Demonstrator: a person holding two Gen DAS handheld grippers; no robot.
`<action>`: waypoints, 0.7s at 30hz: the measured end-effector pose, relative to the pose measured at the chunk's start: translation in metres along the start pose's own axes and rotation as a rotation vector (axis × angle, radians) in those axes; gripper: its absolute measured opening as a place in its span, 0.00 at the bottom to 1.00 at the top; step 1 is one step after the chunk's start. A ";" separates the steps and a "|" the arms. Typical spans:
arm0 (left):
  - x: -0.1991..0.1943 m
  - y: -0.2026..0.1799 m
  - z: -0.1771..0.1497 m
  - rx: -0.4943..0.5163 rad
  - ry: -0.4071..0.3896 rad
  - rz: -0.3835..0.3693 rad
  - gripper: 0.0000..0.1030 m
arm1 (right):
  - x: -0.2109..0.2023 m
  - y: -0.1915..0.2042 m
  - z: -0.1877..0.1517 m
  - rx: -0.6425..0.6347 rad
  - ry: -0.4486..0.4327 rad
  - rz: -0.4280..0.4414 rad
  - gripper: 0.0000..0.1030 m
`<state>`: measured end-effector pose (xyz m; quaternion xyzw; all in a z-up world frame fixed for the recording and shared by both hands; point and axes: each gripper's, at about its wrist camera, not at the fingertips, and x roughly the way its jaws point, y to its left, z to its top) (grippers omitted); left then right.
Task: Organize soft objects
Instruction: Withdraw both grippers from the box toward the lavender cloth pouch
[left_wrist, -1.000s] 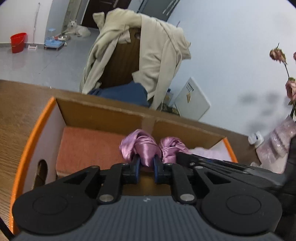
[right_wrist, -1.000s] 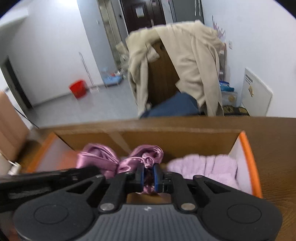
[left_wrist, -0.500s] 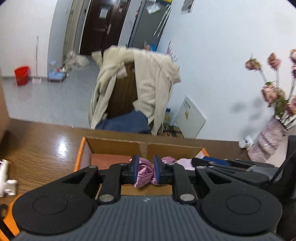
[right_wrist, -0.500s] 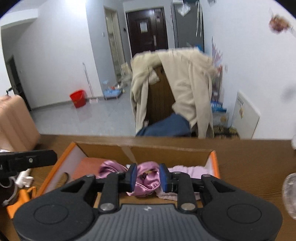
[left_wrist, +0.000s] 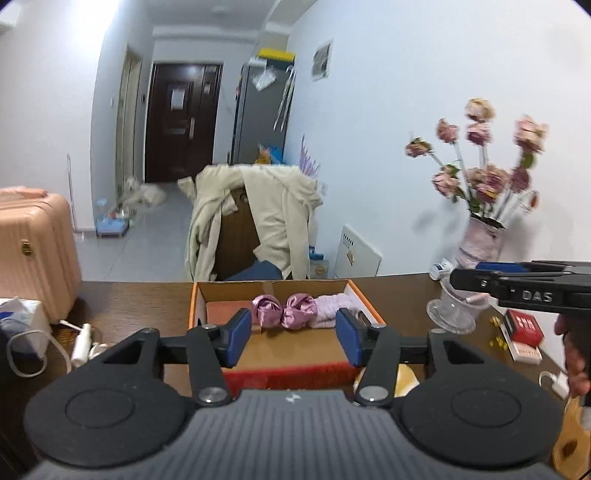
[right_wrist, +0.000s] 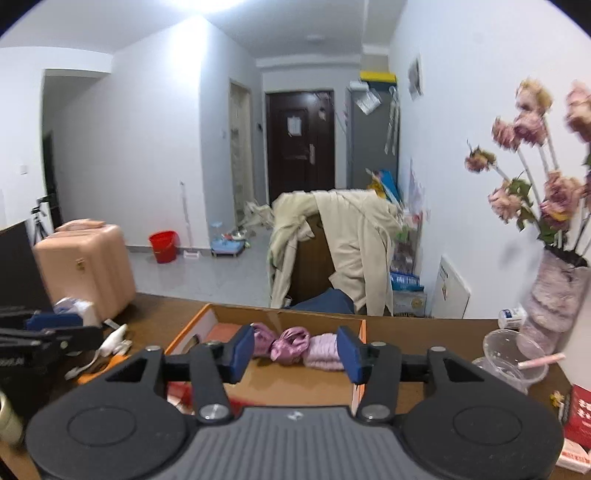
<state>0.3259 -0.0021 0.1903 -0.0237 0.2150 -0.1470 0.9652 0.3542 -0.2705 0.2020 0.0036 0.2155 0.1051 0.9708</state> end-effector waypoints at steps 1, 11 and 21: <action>-0.015 -0.003 -0.010 0.006 -0.024 0.006 0.53 | -0.017 0.004 -0.011 0.001 -0.018 0.013 0.52; -0.163 -0.031 -0.140 0.085 -0.231 -0.030 0.92 | -0.151 0.049 -0.149 -0.052 -0.176 0.070 0.72; -0.174 -0.017 -0.213 0.048 -0.079 0.028 0.93 | -0.181 0.074 -0.238 -0.059 -0.036 0.117 0.75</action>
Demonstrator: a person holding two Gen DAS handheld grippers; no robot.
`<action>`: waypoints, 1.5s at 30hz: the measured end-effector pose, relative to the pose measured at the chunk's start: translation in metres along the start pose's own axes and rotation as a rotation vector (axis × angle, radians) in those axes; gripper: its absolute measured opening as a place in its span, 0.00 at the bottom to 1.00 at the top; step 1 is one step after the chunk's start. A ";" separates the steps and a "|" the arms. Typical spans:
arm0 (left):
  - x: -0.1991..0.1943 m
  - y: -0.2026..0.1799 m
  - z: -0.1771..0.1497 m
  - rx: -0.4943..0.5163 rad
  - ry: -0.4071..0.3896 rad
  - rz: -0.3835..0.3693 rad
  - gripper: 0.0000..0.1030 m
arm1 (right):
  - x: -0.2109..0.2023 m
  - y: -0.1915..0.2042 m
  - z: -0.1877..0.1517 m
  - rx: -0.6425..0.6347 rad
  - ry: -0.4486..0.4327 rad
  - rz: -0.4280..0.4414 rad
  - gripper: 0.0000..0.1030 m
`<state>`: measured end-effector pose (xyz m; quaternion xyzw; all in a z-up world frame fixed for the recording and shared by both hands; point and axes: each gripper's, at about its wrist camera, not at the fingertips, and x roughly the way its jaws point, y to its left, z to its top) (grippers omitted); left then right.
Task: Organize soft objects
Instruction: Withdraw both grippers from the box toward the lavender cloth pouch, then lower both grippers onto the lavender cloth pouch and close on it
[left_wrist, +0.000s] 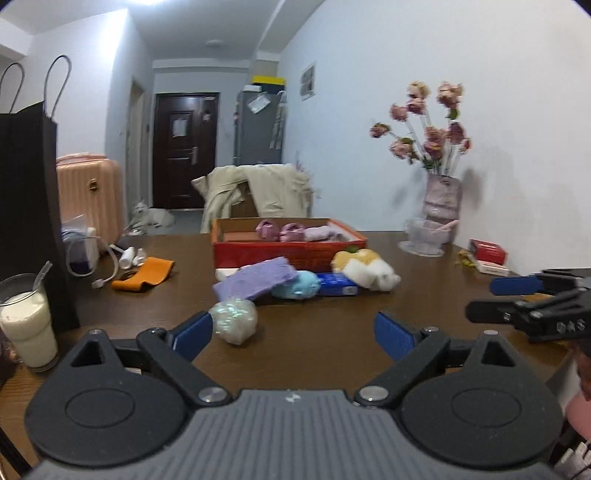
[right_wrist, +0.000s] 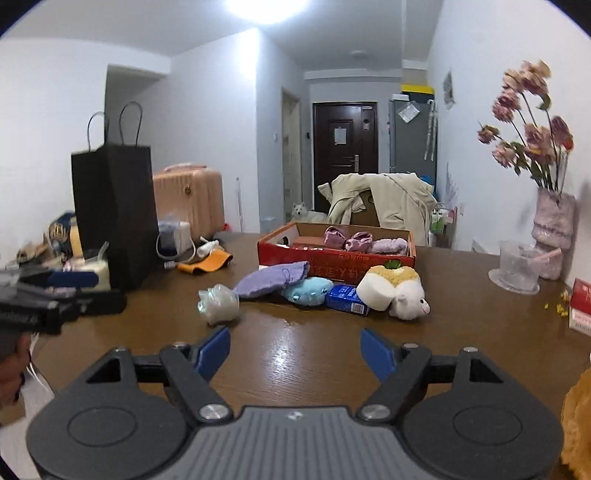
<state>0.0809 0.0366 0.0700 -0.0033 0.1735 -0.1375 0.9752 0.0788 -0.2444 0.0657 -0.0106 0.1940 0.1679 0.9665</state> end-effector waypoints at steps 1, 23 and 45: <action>0.003 0.003 0.001 -0.008 0.000 0.013 0.93 | 0.001 0.000 0.001 0.003 -0.001 -0.011 0.75; 0.179 0.071 0.019 -0.187 0.174 0.041 0.75 | 0.134 -0.041 0.033 0.092 0.106 -0.032 0.74; 0.292 0.139 0.013 -0.392 0.390 -0.155 0.15 | 0.343 -0.025 0.069 0.210 0.246 0.123 0.44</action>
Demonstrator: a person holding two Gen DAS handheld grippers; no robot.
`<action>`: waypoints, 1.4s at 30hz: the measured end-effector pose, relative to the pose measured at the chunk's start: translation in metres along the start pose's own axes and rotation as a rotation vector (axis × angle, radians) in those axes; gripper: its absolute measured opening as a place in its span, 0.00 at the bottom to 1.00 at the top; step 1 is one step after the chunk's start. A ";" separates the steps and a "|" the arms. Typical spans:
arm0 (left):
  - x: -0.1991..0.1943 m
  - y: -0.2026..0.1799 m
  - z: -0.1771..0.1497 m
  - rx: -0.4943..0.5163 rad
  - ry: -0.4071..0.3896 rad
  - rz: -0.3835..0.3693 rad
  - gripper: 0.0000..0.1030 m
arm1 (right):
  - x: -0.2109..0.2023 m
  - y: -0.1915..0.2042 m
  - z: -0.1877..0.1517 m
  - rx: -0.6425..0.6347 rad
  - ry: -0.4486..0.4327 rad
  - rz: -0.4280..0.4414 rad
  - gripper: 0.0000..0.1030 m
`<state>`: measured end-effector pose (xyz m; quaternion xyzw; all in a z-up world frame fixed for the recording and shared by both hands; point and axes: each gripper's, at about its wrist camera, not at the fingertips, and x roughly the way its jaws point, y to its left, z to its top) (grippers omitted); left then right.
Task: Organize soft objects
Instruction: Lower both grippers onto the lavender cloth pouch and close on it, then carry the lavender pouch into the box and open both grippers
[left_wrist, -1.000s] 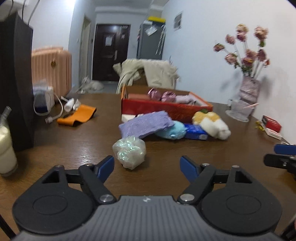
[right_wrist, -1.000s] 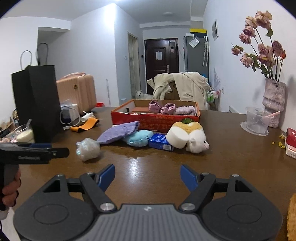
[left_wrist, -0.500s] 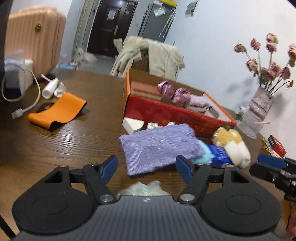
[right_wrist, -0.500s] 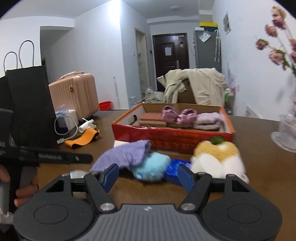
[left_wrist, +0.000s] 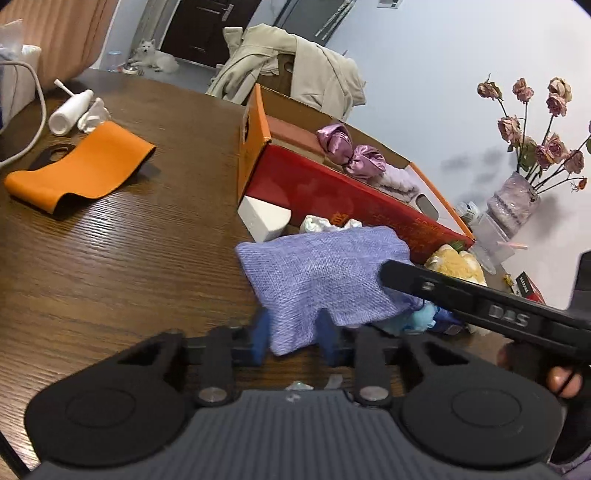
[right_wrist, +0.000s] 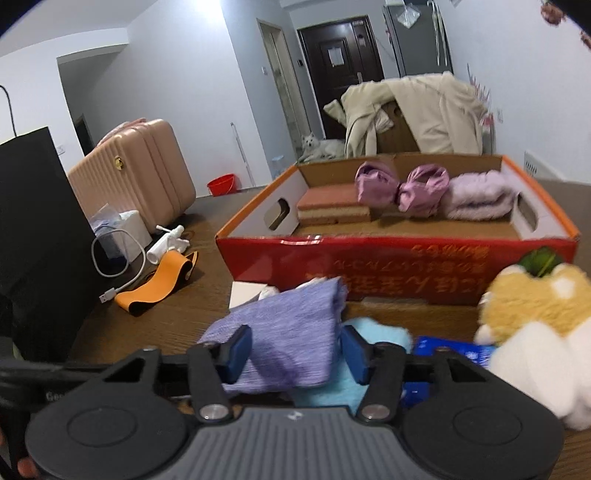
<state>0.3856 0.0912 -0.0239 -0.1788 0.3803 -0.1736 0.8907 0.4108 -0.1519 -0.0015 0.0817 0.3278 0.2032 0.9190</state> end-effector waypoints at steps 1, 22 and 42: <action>0.000 0.001 0.000 -0.001 -0.003 -0.004 0.08 | 0.003 0.001 -0.001 -0.003 0.001 -0.013 0.38; -0.129 -0.103 -0.074 0.181 -0.177 -0.165 0.06 | -0.184 0.042 -0.056 -0.142 -0.143 -0.079 0.06; -0.126 -0.137 -0.062 0.241 -0.213 -0.164 0.06 | -0.210 0.016 -0.052 -0.132 -0.221 -0.089 0.06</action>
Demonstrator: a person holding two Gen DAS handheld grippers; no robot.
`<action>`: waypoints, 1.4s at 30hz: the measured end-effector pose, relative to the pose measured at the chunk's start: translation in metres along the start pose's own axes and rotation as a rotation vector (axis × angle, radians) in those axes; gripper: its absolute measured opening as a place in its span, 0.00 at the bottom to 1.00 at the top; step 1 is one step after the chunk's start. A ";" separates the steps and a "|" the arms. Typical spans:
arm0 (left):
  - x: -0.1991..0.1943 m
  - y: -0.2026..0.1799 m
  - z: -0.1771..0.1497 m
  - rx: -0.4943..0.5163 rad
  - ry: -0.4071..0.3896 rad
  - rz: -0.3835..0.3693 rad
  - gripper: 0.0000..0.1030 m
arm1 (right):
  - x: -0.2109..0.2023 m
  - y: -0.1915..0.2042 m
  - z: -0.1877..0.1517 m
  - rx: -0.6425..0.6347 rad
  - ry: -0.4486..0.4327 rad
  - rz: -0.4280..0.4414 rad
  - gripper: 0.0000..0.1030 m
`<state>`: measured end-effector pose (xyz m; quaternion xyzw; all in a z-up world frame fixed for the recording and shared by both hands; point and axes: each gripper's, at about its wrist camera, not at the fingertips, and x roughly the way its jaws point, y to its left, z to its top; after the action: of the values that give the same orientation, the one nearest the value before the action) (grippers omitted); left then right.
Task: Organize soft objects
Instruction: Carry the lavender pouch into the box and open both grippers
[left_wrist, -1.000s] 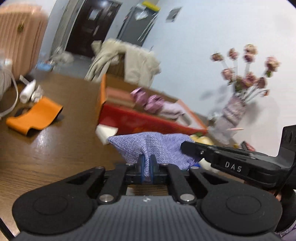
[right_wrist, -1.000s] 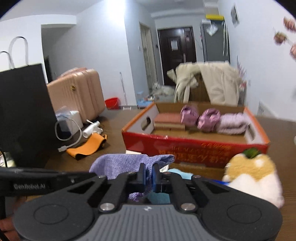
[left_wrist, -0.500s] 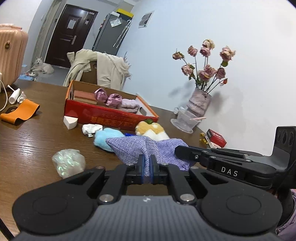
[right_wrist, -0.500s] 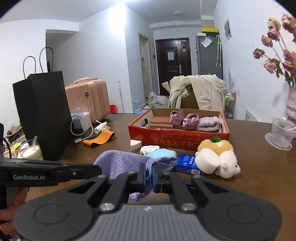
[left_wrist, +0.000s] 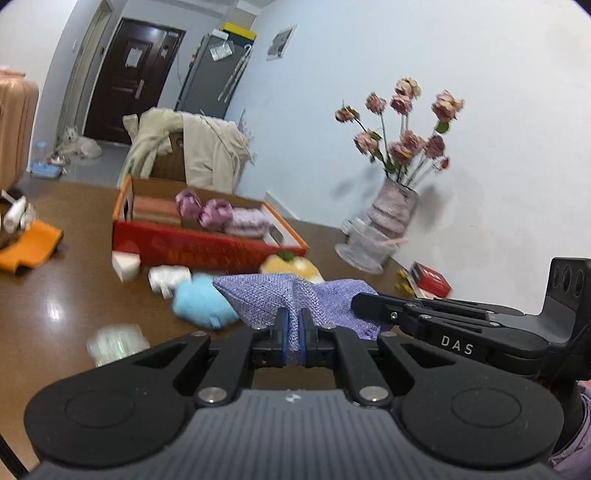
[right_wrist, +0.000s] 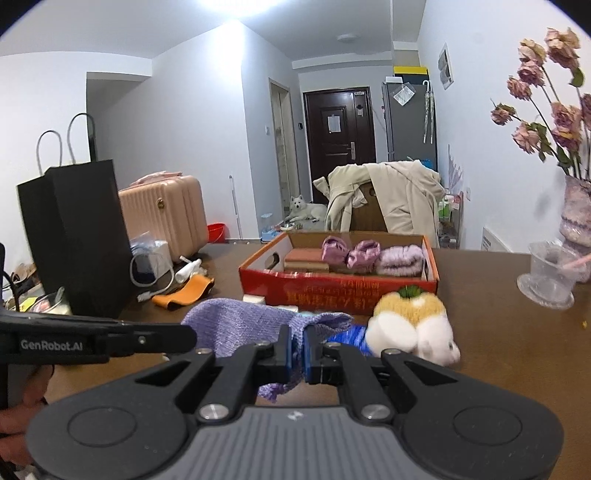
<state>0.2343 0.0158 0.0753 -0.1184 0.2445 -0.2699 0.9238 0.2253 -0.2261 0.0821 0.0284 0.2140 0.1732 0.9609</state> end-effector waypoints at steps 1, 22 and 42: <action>0.008 0.006 0.010 0.008 -0.005 0.010 0.06 | 0.009 -0.003 0.007 -0.002 -0.005 0.001 0.06; 0.225 0.154 0.126 0.011 0.153 0.264 0.08 | 0.329 -0.044 0.094 0.018 0.220 -0.038 0.09; 0.099 0.071 0.107 0.152 0.008 0.230 0.61 | 0.166 -0.007 0.110 -0.033 0.034 -0.069 0.42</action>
<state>0.3937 0.0284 0.1030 -0.0182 0.2389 -0.1804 0.9540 0.4146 -0.1729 0.1140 0.0022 0.2284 0.1440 0.9629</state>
